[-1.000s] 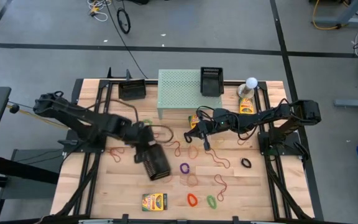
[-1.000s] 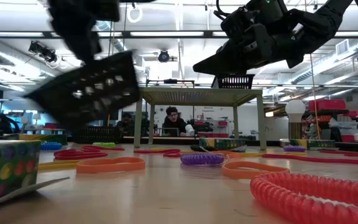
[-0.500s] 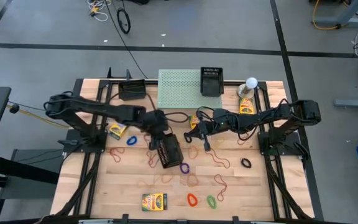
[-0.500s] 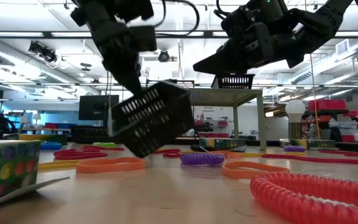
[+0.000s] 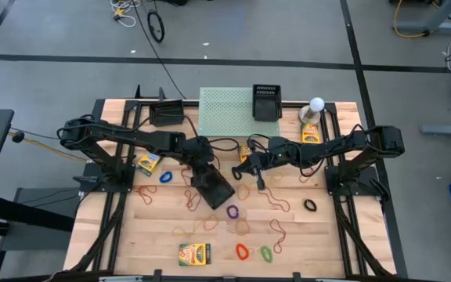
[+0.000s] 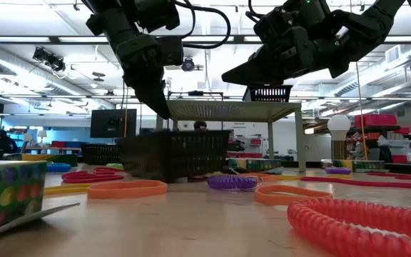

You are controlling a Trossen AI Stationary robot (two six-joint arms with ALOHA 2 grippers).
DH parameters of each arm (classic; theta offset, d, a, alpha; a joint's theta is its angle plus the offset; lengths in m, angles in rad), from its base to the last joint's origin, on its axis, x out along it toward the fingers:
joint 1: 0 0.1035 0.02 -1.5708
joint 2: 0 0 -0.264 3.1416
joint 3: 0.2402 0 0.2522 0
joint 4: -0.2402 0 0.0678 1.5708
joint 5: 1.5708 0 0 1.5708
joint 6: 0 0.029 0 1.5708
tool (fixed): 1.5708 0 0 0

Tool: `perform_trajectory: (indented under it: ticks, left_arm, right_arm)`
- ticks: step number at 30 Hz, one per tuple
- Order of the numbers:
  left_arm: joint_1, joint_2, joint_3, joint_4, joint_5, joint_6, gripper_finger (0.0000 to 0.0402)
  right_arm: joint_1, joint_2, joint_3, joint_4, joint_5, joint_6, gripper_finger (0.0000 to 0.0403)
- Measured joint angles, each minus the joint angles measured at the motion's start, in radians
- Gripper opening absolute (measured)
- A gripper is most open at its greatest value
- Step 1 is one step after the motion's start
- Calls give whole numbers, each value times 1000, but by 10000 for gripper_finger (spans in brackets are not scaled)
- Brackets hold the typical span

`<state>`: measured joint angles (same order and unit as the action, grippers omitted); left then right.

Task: Pick & Place Office Desk Supplies
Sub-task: Put the black bin on the shelf

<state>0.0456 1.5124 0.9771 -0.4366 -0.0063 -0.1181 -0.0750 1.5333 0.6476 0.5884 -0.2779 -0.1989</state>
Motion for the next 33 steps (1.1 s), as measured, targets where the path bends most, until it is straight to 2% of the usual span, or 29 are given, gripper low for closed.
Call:
perform_trajectory:
  ticks: [7,11,16,22,25,29,33]
  left_arm:
    - [-1,-13,36,-51,-40,-58,142]
    - [-17,-14,106,-140,-39,-78,153]
    - [-96,-26,134,-185,-84,-172,110]
    - [-268,-46,86,-119,-297,-346,12]
    - [-348,-48,57,-7,-374,-436,7]
    - [-388,-3,38,153,-392,-562,10]
    - [-356,55,48,203,-282,-630,25]
  right_arm:
    - [0,0,0,-1,0,1,7]
    - [0,-18,0,-40,-11,10,7]
    - [-7,-32,-13,-77,-13,6,7]
    - [-31,-57,-84,0,-10,10,7]
    - [-36,-91,-110,3,36,11,7]
    - [-36,-135,-134,-1,45,11,7]
    - [-27,-145,-133,3,46,11,7]
